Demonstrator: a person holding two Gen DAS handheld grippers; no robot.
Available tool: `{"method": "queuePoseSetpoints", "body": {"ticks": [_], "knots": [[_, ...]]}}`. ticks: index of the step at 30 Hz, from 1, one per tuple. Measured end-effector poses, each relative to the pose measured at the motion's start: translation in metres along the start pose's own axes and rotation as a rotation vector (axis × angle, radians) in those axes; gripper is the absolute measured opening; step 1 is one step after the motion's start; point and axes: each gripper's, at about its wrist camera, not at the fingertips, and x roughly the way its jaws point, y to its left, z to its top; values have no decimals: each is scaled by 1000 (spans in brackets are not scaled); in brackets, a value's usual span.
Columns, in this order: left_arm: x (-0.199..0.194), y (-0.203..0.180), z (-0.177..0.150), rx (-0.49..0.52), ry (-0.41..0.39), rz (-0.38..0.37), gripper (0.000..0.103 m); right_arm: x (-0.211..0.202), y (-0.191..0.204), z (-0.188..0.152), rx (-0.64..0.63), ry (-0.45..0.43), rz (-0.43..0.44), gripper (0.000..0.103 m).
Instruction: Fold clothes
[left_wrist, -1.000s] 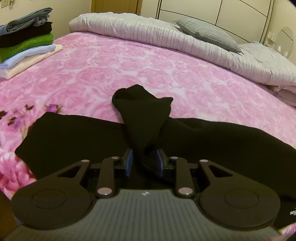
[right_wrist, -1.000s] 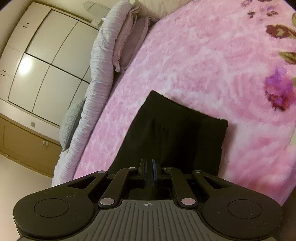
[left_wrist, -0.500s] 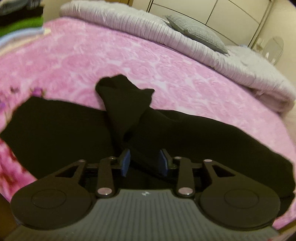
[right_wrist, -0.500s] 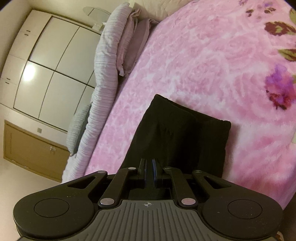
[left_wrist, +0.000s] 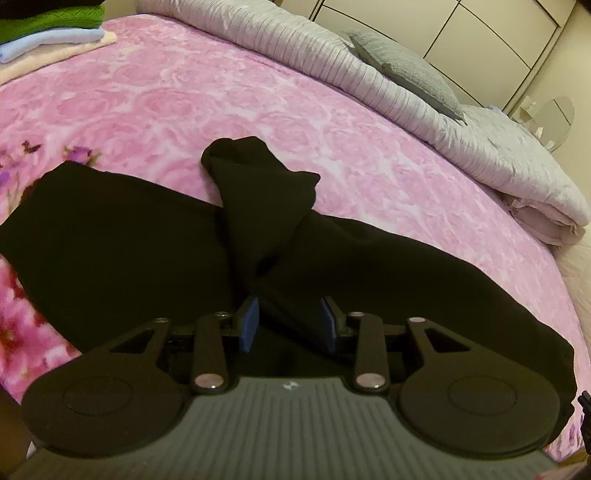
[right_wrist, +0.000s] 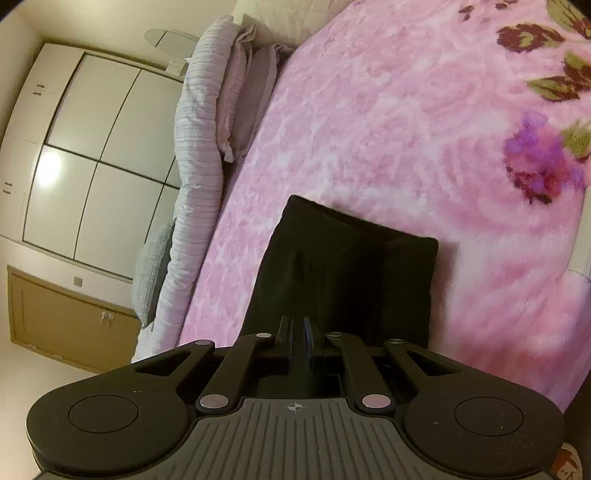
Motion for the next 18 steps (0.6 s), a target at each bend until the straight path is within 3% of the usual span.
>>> {"method": "queuePoseSetpoints", "body": {"ticks": [9, 18], "knots": [[8, 0, 0, 7, 17, -4, 32, 6, -17, 6, 71, -18, -41, 9], [9, -3, 1, 15, 16, -10, 32, 1, -11, 7, 8, -47, -26, 2]]}}
